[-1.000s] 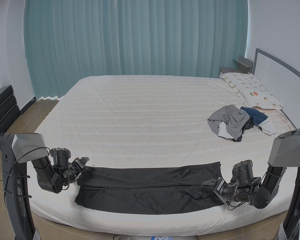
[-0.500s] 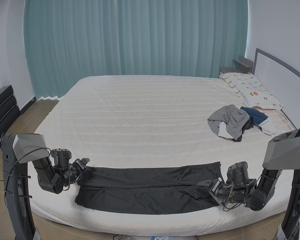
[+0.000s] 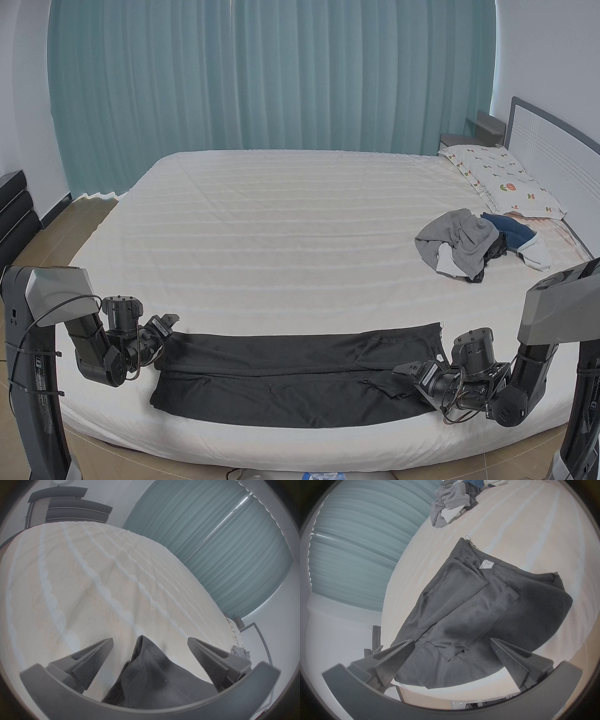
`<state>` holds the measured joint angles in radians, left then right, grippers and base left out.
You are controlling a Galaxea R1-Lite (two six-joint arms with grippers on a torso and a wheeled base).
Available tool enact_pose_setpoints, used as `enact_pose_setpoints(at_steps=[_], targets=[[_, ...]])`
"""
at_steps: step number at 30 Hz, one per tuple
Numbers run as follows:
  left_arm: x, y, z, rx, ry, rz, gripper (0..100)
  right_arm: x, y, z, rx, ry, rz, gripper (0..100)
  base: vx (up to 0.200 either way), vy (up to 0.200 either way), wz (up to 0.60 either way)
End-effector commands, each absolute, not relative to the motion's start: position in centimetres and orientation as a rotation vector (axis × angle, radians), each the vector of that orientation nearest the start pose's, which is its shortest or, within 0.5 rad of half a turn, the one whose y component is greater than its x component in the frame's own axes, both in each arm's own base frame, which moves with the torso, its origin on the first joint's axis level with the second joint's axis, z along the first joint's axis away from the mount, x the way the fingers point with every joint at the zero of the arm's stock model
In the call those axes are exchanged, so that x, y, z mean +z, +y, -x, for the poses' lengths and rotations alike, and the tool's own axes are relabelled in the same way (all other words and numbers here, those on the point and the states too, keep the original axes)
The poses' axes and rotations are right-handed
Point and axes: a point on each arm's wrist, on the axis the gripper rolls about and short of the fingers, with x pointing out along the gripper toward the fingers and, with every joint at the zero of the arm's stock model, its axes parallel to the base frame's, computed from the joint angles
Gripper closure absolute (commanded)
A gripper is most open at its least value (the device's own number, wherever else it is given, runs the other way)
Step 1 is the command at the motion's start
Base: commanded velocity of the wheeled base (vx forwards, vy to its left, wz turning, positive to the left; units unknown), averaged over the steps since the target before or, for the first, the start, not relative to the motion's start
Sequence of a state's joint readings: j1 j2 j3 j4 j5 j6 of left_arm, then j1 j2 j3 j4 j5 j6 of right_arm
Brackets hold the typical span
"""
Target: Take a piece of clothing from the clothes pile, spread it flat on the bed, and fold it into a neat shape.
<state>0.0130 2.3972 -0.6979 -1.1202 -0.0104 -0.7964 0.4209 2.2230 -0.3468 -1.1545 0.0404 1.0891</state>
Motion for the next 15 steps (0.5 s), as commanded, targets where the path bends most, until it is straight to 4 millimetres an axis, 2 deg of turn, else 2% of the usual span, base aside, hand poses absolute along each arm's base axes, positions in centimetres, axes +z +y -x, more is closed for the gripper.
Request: enact_pose_setpoints(at_steps=[1, 15], targets=[[-3.5, 0.5, -35.9, 0.233, 0.545, 0.782, 0, -1.9, 11.5, -25.5, 0.007, 0.867, -0.887, 0, 0.000, 0.000, 0.00], [-3.6, 0.5, -35.9, 0.232, 0.542, 0.782, 0, -1.3, 11.9, -27.0, 0.024, 0.807, -0.908, 0, 0.000, 0.000, 0.00]])
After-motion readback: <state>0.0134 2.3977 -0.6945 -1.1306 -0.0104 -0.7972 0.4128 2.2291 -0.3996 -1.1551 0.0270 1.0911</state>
